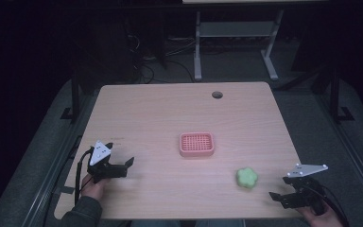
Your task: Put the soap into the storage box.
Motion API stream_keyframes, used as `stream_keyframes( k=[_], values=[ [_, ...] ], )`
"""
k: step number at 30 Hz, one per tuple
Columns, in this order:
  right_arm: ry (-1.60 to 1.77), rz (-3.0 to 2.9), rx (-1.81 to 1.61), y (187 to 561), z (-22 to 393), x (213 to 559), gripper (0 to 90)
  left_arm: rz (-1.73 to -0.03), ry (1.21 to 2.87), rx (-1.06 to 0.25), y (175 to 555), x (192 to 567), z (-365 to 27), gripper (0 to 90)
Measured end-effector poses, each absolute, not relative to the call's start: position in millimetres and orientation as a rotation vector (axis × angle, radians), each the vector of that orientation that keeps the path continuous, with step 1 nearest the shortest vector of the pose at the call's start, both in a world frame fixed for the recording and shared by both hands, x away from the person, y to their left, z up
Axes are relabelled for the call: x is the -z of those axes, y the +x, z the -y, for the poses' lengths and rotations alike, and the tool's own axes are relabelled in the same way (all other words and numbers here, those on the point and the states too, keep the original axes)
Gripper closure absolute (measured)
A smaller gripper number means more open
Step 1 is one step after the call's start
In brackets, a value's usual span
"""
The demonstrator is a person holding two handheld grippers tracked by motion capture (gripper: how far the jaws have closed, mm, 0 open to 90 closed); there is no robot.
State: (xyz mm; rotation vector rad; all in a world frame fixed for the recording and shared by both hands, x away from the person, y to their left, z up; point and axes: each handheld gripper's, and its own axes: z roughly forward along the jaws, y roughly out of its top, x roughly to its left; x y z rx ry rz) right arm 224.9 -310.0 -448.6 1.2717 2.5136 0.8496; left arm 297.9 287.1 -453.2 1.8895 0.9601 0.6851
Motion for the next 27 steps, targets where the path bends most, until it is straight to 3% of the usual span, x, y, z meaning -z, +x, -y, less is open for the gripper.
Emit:
stream_keyframes(
  k=[27],
  values=[
    [1.118,-2.604,-0.723,235,275,430,18.6,-0.941,1.889,-0.676,296,453,-286,0.0]
  ],
)
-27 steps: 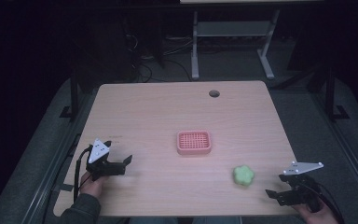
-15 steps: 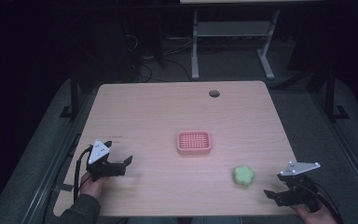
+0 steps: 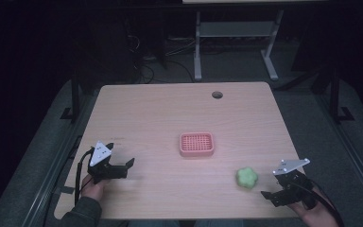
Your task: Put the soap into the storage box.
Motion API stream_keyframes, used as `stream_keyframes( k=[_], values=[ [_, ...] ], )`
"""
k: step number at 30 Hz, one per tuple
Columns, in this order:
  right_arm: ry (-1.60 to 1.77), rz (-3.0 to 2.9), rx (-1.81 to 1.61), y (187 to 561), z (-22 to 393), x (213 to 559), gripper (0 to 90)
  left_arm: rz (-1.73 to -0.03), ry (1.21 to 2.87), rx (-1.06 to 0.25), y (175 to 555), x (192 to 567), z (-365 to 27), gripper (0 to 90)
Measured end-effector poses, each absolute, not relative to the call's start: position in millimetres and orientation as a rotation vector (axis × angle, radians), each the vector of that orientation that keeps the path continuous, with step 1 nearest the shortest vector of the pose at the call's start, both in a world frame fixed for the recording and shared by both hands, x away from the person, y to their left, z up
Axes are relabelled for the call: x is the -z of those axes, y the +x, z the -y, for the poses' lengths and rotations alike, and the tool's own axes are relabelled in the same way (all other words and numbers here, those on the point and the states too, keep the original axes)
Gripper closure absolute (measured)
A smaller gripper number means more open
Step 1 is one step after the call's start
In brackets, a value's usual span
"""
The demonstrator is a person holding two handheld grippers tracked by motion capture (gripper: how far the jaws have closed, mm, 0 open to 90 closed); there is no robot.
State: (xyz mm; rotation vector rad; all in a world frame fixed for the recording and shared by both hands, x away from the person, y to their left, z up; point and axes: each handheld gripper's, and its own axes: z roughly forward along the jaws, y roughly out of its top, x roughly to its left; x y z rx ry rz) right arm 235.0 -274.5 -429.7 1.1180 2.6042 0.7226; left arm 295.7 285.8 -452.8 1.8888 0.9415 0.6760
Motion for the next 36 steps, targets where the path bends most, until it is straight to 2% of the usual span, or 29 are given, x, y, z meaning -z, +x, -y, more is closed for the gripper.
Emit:
stream_keyframes(
  k=[16,36],
  values=[
    [1.030,-2.656,-0.689,249,257,416,17.2,-0.939,1.895,-0.679,296,453,-286,0.0],
    [0.958,-2.746,-0.623,272,230,420,14.8,-0.943,1.893,-0.677,296,453,-286,0.0]
  ],
)
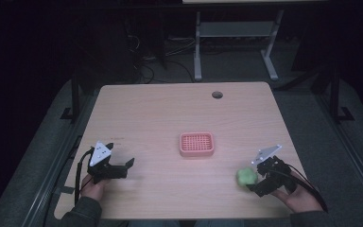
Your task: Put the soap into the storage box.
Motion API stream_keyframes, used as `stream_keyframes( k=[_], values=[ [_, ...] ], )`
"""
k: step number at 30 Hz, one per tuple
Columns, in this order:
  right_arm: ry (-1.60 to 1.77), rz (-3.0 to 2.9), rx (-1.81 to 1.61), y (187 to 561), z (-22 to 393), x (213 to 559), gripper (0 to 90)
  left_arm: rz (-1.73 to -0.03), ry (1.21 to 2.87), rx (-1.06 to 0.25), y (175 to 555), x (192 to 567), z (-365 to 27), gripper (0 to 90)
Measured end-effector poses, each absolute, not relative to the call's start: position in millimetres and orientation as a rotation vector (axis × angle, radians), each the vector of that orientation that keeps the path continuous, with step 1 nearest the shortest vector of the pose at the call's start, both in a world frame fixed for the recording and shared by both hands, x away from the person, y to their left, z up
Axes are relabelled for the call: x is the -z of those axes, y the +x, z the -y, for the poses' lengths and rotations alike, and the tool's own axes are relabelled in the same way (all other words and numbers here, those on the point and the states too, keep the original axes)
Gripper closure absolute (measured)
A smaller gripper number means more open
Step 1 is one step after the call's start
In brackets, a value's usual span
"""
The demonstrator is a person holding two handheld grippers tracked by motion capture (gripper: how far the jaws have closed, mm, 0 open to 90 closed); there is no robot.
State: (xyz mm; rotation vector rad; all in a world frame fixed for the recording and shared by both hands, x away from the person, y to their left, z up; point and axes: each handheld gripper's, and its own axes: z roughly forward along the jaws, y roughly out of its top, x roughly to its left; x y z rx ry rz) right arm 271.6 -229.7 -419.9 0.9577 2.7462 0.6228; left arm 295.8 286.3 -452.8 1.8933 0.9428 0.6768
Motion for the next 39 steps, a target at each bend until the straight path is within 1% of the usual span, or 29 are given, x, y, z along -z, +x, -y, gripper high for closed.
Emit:
stream_keyframes(
  k=[14,39],
  values=[
    [0.929,-2.784,-0.571,281,219,423,14.8,-0.942,1.898,-0.675,296,453,-286,0.0],
    [0.864,-2.869,-0.434,298,201,442,15.5,-0.939,1.895,-0.673,296,453,-286,0.0]
  ],
)
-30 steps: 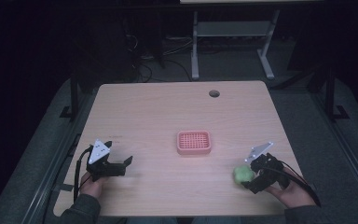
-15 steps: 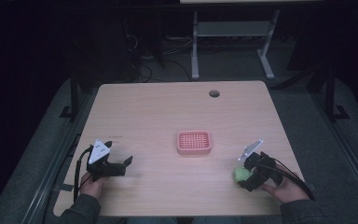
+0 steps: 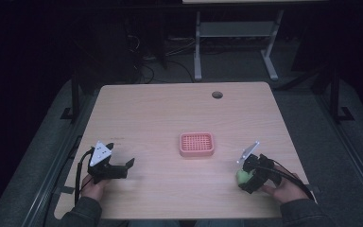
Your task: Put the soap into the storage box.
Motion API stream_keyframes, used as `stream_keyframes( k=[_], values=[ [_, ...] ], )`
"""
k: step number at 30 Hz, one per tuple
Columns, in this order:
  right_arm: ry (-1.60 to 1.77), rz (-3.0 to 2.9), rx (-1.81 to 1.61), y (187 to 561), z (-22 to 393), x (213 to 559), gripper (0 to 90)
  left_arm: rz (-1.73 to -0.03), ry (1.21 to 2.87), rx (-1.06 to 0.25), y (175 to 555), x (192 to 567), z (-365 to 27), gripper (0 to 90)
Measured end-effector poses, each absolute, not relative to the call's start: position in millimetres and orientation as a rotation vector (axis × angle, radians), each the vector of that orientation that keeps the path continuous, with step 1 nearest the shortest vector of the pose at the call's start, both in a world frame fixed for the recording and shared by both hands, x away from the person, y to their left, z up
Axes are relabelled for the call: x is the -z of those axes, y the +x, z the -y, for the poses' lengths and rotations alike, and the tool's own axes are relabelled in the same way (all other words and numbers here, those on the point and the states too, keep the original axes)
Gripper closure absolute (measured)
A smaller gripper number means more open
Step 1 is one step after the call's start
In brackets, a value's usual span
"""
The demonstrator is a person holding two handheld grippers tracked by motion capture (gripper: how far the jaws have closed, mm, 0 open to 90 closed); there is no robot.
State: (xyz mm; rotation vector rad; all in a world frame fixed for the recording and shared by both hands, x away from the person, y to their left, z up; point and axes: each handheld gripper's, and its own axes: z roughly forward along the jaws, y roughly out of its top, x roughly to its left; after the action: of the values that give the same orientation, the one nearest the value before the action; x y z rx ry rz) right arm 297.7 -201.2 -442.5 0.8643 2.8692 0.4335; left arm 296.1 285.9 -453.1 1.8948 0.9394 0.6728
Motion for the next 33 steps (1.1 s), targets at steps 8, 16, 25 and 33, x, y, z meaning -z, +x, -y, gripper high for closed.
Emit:
stream_keyframes(
  k=[8,16,25,33],
  values=[
    [0.843,-2.887,-0.421,298.9,199.5,444.6,20.4,-0.938,1.894,-0.672,295.9,453.1,-285.8,0.0],
    [0.827,-2.892,-0.409,298.1,197.8,444.0,23.5,-0.937,1.894,-0.674,295.8,453.1,-285.8,0.0],
    [0.829,-2.880,-0.386,296.7,196.1,443.2,24.4,-0.937,1.895,-0.673,295.8,453.1,-285.8,0.0],
    [0.846,-2.886,-0.438,296.9,197.7,437.4,24.5,-0.938,1.896,-0.675,295.8,452.9,-285.9,0.0]
  ],
)
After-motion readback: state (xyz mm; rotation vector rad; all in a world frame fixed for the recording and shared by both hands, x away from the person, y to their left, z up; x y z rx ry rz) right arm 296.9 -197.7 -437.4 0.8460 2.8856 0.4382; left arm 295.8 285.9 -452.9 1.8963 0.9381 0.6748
